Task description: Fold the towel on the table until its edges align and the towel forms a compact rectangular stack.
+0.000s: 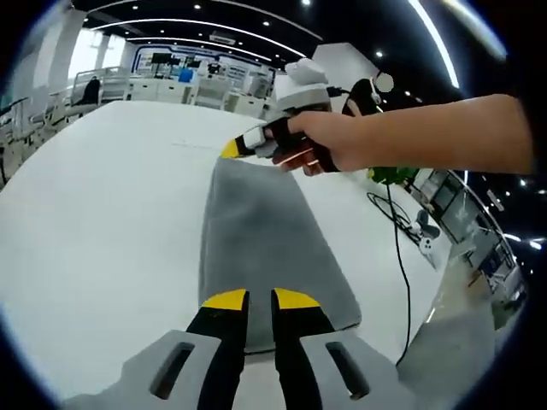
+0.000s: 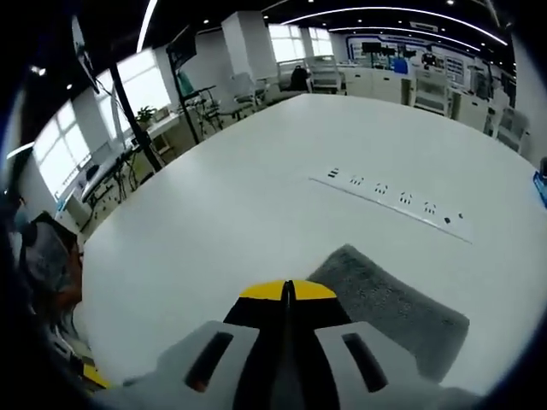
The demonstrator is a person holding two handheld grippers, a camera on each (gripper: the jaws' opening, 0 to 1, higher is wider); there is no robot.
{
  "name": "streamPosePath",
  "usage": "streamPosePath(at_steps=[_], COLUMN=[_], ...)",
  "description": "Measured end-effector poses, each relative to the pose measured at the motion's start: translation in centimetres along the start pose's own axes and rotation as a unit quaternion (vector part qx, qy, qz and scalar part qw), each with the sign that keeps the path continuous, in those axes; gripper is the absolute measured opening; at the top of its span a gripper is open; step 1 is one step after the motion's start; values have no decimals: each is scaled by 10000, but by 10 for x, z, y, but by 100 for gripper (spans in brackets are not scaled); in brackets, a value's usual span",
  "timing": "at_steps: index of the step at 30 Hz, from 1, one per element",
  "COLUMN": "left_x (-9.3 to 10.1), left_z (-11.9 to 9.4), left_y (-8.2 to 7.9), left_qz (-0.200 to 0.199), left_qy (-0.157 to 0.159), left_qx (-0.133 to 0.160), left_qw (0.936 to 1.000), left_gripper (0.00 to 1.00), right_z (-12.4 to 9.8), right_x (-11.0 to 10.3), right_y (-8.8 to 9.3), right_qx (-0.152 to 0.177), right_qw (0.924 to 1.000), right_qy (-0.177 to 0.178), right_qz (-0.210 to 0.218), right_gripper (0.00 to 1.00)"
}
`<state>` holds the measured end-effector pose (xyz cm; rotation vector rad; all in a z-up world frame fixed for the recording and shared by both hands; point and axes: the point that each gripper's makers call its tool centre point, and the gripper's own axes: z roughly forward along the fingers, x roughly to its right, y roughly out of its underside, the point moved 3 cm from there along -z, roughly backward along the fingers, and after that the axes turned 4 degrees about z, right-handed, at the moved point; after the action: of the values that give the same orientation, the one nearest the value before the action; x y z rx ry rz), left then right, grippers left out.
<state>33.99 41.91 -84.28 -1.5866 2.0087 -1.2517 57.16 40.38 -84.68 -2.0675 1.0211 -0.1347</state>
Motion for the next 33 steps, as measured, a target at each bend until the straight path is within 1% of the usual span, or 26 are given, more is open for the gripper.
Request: streamPosePath(at_steps=[2,3,4,5,6,8,10,11,12,13,16,18,22,25,26,28,31,33], left_x=[4,5,4,4,4,2,-3,-5,-6,-7,-8,-10,-10,-11,-13,-17,-24,-27], left_z=[4,6,7,7,7,8,9,9,8,8,7,7,6,3,2,0,-2,-2], left_y=[5,8,10,13,15,21,27,30,32,34,41,45,45,40,37,27,21,19], left_qz=[22,89,128,147,142,131,232,233,214,207,247,211,170,205,218,269,271,304], left_qy=[78,79,82,107,136,135,58,33,25,17,16,9,40,26,9,-71,-140,-175], left_qx=[-137,-186,-229,-290,-323,-427,-520,-578,-631,-654,-754,-778,-779,-742,-683,-527,-438,-429], left_qw=[9999,9998,9996,9994,9993,9989,9984,9981,9978,9976,9968,9967,9968,9970,9974,9982,9986,9985], left_gripper=[11,11,11,11,11,11,11,11,11,11,11,11,11,11,11,11,11,11], right_z=[-2,-5,-5,-5,-5,-4,2,13,15,9,16,13,3,-4,-8,-14,-18,-24], right_x=[-9,-14,-17,-21,-23,-26,-24,-20,-21,-27,-27,-29,-32,-30,-30,-25,-15,-11], right_y=[9,18,22,29,33,41,51,51,53,51,49,50,49,39,36,32,29,29], right_qx=[-171,-313,-373,-459,-531,-651,-896,-894,-929,-930,-889,-885,-806,-512,-382,-233,-132,-104], right_qw=[9996,9986,9977,9962,9954,9926,9888,9878,9869,9866,9866,9872,9875,9915,9927,9938,9947,9948], right_qy=[-160,-226,-281,-420,-465,-533,-587,-591,-585,-581,-562,-541,-570,-545,-539,-472,-425,-430], right_qz=[-127,-353,-492,-613,-653,-878,-1037,-1132,-1184,-1209,-1247,-1214,-1226,-1063,-1009,-984,-931,-919], right_gripper=[0,0,0,1,4,7,8,9,11,13,13,13,13,14,14,14,14,14])
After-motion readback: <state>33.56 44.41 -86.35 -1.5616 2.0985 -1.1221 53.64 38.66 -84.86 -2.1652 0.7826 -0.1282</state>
